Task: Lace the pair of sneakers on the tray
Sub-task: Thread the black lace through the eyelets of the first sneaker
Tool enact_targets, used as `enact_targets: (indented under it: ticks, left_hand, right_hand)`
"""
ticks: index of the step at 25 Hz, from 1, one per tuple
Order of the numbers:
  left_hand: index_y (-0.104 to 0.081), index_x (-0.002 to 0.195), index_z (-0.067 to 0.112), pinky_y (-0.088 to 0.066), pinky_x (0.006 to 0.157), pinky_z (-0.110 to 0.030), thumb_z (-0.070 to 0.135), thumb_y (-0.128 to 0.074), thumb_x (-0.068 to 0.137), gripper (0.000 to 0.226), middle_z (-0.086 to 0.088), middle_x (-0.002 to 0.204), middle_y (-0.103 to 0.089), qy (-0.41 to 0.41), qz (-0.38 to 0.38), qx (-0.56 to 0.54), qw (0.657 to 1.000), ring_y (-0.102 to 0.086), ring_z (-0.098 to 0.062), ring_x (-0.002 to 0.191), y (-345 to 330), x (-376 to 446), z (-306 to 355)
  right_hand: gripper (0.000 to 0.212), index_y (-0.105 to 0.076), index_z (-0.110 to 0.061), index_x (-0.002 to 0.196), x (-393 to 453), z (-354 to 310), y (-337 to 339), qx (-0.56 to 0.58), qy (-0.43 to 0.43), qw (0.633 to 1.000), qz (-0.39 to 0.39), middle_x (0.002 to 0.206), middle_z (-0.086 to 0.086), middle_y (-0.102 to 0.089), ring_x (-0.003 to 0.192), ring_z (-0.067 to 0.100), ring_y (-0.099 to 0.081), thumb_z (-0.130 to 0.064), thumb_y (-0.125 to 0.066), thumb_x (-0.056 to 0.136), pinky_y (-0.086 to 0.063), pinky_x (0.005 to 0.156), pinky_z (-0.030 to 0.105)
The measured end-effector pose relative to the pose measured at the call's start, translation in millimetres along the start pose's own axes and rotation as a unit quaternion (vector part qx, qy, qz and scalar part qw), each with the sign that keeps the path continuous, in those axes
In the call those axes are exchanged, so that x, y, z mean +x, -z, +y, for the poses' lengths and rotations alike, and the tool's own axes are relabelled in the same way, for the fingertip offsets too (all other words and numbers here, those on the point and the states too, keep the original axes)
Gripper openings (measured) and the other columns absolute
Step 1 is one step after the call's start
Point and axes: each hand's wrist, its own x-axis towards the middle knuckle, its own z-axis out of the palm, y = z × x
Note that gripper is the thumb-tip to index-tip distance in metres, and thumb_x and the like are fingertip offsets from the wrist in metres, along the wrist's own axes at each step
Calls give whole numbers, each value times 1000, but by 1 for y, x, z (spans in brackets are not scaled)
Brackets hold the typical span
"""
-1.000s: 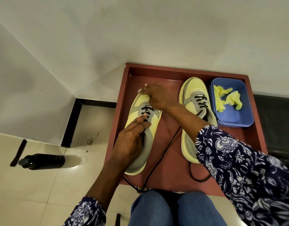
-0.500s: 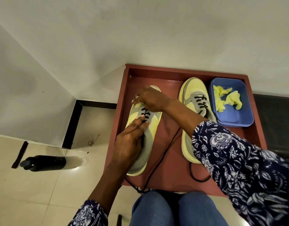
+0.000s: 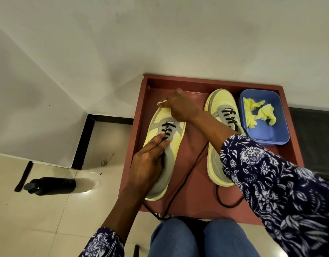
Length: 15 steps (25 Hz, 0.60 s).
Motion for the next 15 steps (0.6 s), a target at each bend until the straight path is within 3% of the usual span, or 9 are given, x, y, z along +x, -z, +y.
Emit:
enact_targets:
  ticks: [6, 12, 15]
  left_hand:
    - [-66, 111, 5, -27, 100, -12, -6, -56, 77, 37, -12, 120, -63, -7, -4, 7, 1000, -60, -23, 110, 1, 1, 1]
    - [-64, 114, 5, -25, 102, -14, -6, -53, 78, 39, -13, 121, -62, -1, -10, -9, 1000, -57, -25, 113, 0, 0, 0]
    - [-65, 112, 4, -27, 102, -15, -3, -50, 81, 35, -15, 121, -62, 5, -10, -24, 1000, -53, -21, 115, -2, 0, -1]
  right_hand:
    - [56, -41, -13, 138, -25, -3, -7, 108, -152, 980, 72, 142, 8, -45, 130, 24, -40, 2, -47, 85, -22, 102, 27]
    - [44, -61, -8, 121, -51, -34, -25, 242, -163, 947, 133, 132, 10, -56, 125, 20, -49, 5, -51, 80, -23, 98, 21]
    - [41, -65, -6, 114, -71, -54, -34, 313, -198, 905, 211, 124, 12, -62, 118, 21, -55, 9, -51, 78, -30, 101, 20]
